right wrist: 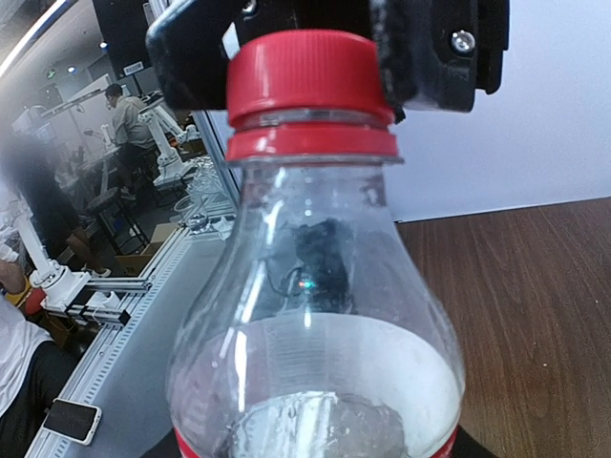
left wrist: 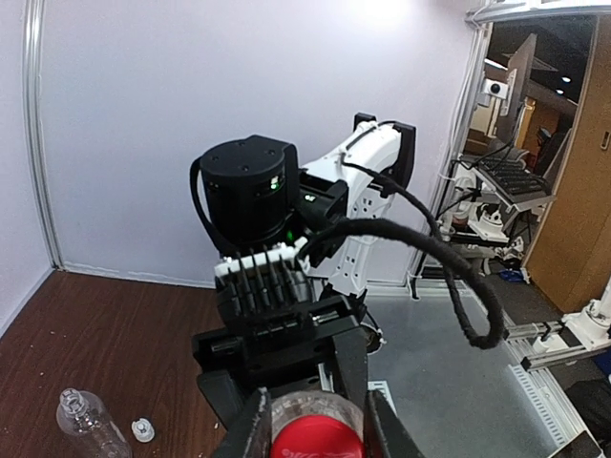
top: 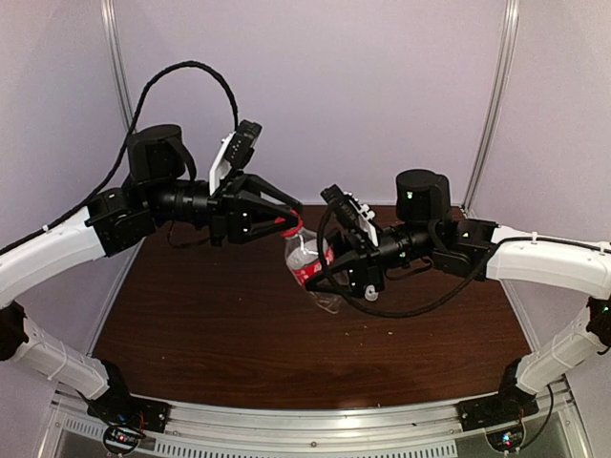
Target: Unscrew the bottle caps
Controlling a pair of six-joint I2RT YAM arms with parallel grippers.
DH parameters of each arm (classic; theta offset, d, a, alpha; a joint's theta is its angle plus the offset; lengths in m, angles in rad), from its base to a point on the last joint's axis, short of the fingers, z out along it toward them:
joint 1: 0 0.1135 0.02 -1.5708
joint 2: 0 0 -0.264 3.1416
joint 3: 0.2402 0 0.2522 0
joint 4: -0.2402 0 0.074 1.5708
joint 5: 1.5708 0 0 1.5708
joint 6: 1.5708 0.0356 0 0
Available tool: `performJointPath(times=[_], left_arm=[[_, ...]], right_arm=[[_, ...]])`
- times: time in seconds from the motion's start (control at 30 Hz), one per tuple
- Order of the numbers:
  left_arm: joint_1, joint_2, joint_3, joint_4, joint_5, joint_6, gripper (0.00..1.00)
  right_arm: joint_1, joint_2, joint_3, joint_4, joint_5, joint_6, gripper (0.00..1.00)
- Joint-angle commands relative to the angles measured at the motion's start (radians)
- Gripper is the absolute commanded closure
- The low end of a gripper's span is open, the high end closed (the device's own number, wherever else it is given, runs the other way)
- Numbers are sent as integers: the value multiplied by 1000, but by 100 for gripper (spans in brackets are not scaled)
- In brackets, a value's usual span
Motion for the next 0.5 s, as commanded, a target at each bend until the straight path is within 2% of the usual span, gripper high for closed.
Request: performJointPath(times=[0.0,0.07,0.13,0.3,0.4,0.47], left_arm=[[0,-7,-4,48,-75,-63,86],[-1,-10,-2,36,-163,-99,91],[-5,-13,3,14,-315,-175,95],[-70,-16,40,-108,-721,-331,96],[-124,5,59,-140,-869,-342,95],[-130,19,69,-151,-885,-343,92]], right_arm=[[-5,-32,11,-13,162,-9,68],[-5,-40,14,-32,245,-17,68],[-5,-45,19,-40,338,-26,68],[-5,-50,22,-86,577,-42,67],[-5,-50,7,-67,657,-37,67],[-5,-53,-6,-52,674,-34,67]])
